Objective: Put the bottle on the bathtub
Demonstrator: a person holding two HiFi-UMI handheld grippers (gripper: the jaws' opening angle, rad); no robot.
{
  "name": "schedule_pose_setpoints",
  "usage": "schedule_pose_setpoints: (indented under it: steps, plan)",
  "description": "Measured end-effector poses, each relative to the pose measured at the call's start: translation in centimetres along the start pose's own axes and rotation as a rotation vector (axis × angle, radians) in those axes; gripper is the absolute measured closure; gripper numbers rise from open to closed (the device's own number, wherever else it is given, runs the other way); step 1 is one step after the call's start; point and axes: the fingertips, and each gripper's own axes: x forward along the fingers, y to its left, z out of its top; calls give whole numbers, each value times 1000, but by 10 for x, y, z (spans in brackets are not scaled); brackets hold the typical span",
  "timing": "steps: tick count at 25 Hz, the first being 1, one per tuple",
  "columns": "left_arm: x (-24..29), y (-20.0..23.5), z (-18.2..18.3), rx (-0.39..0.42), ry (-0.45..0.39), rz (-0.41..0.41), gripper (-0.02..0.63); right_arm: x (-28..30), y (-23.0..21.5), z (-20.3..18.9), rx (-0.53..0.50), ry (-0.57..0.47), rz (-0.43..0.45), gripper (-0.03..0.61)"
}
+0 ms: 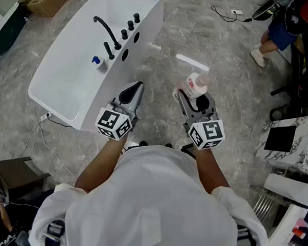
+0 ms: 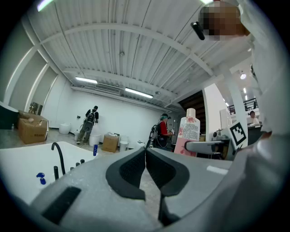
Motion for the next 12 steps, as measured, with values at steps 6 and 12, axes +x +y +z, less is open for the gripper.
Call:
schedule_pose_setpoints:
  steps: [6, 12]
  plan:
    - [0, -5, 0, 17, -2, -6, 597, -6, -10, 0, 9, -1, -11, 353]
    - [2, -14, -4, 7, 3, 1, 597, -16, -15, -3, 42, -4, -13, 353]
